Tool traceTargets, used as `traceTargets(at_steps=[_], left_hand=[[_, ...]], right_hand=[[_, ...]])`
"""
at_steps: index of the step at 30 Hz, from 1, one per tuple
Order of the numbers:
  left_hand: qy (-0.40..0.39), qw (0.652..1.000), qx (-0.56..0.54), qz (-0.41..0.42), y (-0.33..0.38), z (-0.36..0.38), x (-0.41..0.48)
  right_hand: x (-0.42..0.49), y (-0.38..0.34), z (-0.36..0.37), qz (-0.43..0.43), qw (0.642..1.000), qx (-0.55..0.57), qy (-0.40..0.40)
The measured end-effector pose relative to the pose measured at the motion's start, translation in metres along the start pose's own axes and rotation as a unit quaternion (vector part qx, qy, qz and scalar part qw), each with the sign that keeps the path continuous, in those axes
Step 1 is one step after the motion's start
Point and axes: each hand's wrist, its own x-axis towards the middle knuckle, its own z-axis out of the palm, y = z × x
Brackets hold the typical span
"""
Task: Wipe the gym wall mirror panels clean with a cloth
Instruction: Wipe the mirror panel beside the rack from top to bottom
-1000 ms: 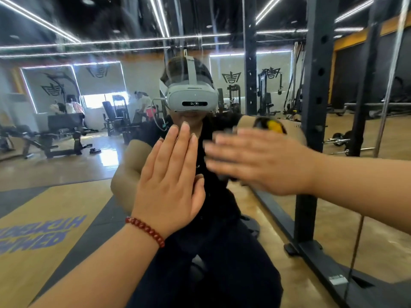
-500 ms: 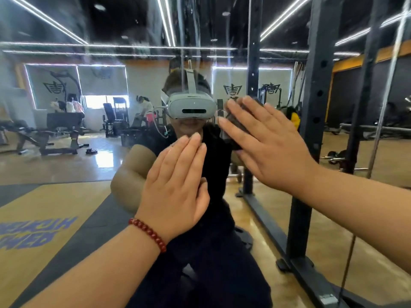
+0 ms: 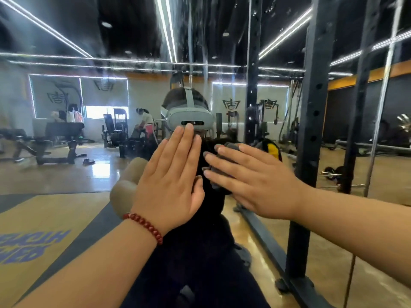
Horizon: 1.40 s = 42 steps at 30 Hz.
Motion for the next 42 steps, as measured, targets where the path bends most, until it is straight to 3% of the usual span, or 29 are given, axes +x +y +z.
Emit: traceTargets(at_steps=[2,3,8,10,14,20,22,26,32,38,42], left_hand=[[-0.006,1.000,0.005,0.002,0.000,-0.001,0.000],[-0.006,1.000,0.004,0.001,0.000,-0.002,0.001],[0.024,0.999,-0.041,-0.016,0.001,-0.012,0.008],[0.050,0.996,-0.063,-0.031,-0.005,-0.018,0.021],[0.062,0.997,-0.041,-0.011,-0.025,-0.020,0.064],[0.060,0.998,-0.005,-0.001,-0.030,-0.014,0.080],[0.067,0.998,-0.004,0.002,-0.031,-0.014,0.080],[0.069,0.998,-0.010,0.000,-0.031,-0.014,0.082],[0.064,0.998,-0.007,-0.001,-0.031,-0.016,0.083],[0.081,0.996,-0.032,0.002,-0.031,-0.028,0.092],[0.094,0.995,-0.017,0.014,-0.052,-0.041,0.146]], right_hand=[[0.000,0.017,-0.006,-0.064,0.997,-0.002,-0.030],[0.007,0.030,-0.009,-0.045,0.999,-0.009,-0.029],[0.040,0.061,-0.020,0.172,0.983,-0.014,0.062],[0.033,0.040,-0.013,0.154,0.986,-0.008,0.065],[0.014,0.038,-0.013,-0.027,0.999,-0.026,-0.006],[0.078,0.096,-0.032,0.221,0.969,-0.021,0.113],[0.071,0.076,-0.022,0.210,0.971,-0.017,0.112],[0.052,0.072,-0.023,0.063,0.997,-0.035,0.041],[0.093,0.109,-0.039,0.230,0.968,-0.038,0.087],[0.058,0.080,-0.024,0.143,0.989,-0.009,0.038],[0.102,0.117,-0.042,0.229,0.969,-0.015,0.089]])
